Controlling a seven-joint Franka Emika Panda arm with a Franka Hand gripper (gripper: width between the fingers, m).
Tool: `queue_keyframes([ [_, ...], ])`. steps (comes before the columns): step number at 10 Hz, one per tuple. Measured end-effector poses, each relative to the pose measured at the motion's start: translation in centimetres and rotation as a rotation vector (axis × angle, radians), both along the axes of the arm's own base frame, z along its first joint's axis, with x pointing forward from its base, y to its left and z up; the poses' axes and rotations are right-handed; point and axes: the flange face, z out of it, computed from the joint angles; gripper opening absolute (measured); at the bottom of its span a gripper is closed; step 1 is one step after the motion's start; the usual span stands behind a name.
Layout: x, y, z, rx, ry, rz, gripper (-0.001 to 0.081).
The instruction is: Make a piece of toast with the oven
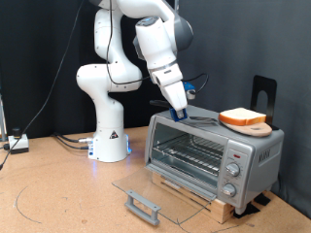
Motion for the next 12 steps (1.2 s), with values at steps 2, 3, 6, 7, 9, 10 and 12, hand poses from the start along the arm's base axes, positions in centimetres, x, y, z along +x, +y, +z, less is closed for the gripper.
queue_keyframes([
  [2, 0.4, 0.9, 0.5, 0.005, -0.009, -0.008, 0.0395],
  [3, 0.5, 1.2, 0.8, 0.006, -0.013, -0.012, 0.0395],
  [6, 0.8, 2.0, 1.4, 0.008, -0.019, -0.016, 0.0395],
  [7, 0.9, 2.3, 1.3, 0.008, -0.012, -0.021, 0.0395],
  [9, 1.1, 3.3, 0.7, 0.004, 0.009, -0.025, 0.0395],
  [10, 1.2, 3.8, 0.4, -0.003, 0.011, -0.028, 0.0395],
  [12, 1.4, 5.0, 0.0, -0.011, -0.002, -0.024, 0.0395],
])
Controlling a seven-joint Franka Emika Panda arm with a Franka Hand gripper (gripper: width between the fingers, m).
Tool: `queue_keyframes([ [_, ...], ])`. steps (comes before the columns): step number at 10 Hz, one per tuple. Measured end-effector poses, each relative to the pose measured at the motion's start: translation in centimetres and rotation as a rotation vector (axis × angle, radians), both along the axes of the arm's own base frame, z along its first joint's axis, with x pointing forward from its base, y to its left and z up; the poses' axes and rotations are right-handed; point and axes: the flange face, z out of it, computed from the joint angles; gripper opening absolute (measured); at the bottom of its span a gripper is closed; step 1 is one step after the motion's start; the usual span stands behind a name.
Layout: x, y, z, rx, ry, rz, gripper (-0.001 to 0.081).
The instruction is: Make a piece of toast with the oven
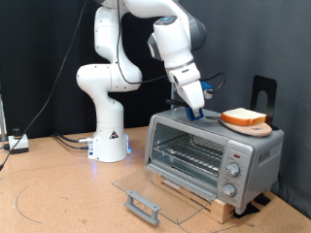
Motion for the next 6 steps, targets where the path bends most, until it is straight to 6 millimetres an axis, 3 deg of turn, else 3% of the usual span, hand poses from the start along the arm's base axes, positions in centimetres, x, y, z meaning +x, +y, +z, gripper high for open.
queue_keyframes([
  [6, -0.1, 3.1, -0.3, 0.008, -0.004, 0.005, 0.0395],
])
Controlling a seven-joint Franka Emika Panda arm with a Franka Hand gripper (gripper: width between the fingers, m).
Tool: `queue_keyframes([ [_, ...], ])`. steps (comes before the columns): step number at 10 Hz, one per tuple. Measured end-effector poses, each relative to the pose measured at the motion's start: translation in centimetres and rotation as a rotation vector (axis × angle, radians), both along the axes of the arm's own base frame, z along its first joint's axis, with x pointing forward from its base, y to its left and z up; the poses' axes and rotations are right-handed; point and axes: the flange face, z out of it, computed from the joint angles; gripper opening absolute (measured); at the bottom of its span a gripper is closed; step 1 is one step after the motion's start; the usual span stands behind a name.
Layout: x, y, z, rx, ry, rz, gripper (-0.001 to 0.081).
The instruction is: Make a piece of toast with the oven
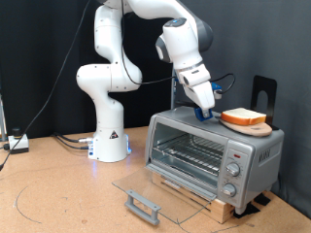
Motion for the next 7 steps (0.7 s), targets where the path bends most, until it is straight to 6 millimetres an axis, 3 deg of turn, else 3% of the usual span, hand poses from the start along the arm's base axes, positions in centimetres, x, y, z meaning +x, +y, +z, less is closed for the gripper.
queue_keyframes([
  [7, 0.9, 1.6, -0.2, 0.020, -0.066, -0.053, 0.0395],
])
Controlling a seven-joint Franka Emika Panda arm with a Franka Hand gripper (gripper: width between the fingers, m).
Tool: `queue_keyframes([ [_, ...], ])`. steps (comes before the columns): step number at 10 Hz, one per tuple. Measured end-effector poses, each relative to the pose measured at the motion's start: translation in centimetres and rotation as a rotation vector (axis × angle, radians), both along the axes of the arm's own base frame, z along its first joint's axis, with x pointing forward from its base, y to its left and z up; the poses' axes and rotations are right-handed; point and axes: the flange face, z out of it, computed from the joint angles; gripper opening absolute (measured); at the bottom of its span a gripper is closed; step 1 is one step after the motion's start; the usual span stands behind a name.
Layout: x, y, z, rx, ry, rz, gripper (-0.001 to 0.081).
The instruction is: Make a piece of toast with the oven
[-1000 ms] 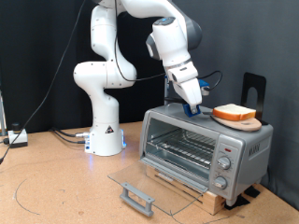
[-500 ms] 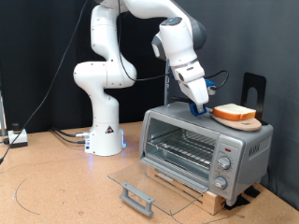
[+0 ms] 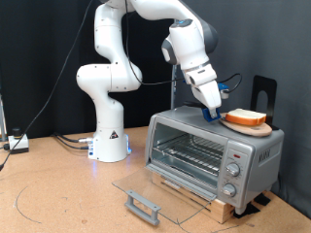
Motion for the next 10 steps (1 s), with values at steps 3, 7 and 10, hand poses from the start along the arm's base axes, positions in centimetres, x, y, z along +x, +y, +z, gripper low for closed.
queue_keyframes([
  [3, -0.1, -0.3, -0.1, 0.079, -0.062, 0.002, 0.0395],
  [7, -0.3, -2.3, 0.1, 0.132, -0.027, -0.032, 0.0395],
  [10, -0.5, -2.8, 0.2, 0.135, -0.016, -0.021, 0.0395],
])
